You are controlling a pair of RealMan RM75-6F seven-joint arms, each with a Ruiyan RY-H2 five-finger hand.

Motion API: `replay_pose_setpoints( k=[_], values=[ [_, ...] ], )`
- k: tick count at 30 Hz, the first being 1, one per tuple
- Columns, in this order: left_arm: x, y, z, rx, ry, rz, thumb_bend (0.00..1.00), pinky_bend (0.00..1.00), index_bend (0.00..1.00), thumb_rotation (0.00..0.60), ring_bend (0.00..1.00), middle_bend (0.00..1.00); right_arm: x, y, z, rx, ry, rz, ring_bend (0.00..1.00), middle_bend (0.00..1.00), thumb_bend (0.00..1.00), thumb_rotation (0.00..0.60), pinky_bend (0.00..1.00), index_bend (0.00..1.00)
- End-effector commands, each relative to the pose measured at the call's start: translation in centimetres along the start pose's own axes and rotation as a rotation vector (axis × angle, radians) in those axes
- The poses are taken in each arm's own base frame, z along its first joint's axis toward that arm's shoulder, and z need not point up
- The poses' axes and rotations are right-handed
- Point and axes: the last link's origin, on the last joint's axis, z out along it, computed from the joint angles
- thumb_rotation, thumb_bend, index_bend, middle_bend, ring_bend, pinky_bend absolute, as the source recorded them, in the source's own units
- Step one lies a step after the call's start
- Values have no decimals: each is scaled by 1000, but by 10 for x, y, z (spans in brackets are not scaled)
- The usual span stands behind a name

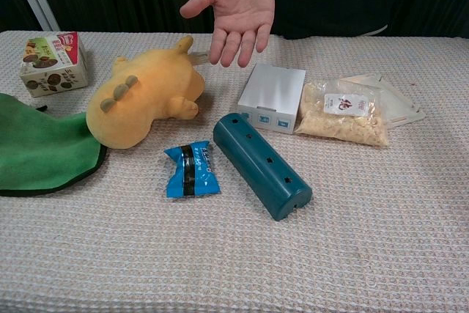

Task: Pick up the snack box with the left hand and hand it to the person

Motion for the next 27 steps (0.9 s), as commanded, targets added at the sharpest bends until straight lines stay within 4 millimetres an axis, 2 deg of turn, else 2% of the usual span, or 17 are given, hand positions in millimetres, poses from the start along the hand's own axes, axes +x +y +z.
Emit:
replay_pose_setpoints(
  k=[1, 19, 25, 27],
  values=[
    [-1, 0, 1, 0, -1, -2, 89, 184, 101, 600, 87, 109, 0, 0, 0, 0, 0, 2, 0, 0, 367, 600, 0, 0],
    [2, 0, -1, 4, 7, -33, 51, 184, 101, 600, 87, 109, -1, 3, -6, -4, 13, 12, 0, 0, 367, 600, 0, 0],
    [7, 1, 14, 9, 14, -101, 30, 184, 101, 600, 87, 110, 2, 3, -5, -2, 19, 6, 0, 0, 367, 600, 0, 0],
    [11, 5, 24, 24, 29, -216, 19, 184, 101, 600, 87, 116, 3, 2, -5, -3, 27, 20, 0, 0, 367, 600, 0, 0]
  ],
)
